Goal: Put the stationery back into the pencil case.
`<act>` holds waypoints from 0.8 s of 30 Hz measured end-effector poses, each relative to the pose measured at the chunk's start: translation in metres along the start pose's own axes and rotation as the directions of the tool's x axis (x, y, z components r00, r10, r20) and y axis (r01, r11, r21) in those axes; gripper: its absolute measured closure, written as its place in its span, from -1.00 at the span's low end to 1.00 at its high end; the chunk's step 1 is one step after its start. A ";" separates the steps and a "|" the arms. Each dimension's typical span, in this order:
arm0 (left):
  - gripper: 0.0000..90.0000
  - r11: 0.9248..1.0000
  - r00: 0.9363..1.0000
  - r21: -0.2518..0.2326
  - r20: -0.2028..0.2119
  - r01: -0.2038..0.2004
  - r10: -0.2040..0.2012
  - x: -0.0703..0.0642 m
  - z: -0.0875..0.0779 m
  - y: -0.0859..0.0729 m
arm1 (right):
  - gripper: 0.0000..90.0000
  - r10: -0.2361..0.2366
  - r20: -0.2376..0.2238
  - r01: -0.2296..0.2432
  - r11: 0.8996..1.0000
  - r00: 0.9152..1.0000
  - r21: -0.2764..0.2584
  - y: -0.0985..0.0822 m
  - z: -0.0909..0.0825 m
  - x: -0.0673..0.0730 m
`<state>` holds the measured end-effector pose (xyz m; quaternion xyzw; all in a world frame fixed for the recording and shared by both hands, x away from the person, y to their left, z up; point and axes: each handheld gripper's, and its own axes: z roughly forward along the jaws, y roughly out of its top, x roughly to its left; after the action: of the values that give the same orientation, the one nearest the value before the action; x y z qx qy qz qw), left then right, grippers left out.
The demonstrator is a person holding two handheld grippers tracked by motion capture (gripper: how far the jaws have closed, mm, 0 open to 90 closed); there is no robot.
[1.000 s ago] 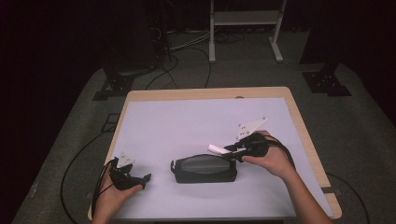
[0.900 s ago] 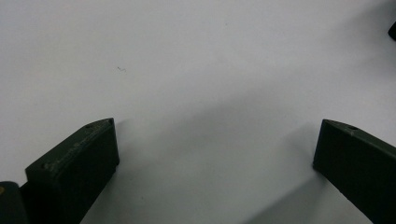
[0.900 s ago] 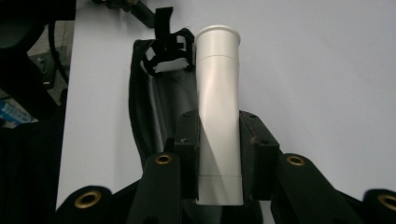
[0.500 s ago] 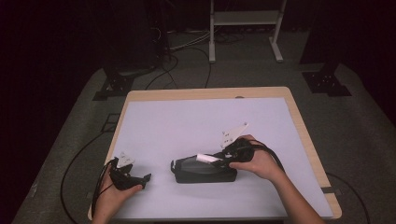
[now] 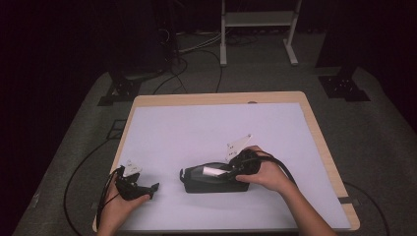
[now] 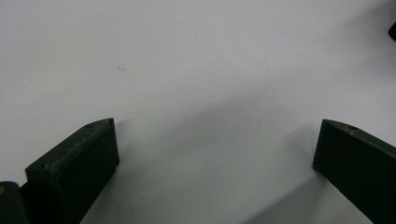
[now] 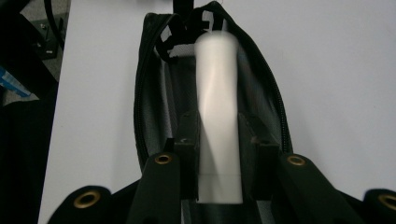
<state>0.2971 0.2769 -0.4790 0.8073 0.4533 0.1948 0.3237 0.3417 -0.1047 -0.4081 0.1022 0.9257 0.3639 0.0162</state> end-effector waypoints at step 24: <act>-1.00 1.000 1.000 0.000 0.000 0.000 0.000 0.000 0.000 0.000 | -0.20 0.166 0.139 -0.137 0.971 0.976 -0.198 -0.048 -0.064 -0.011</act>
<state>0.2971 0.2769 -0.4790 0.8073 0.4533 0.1948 0.3238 0.3375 -0.1838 -0.3942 0.1987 0.8727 0.4405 0.0694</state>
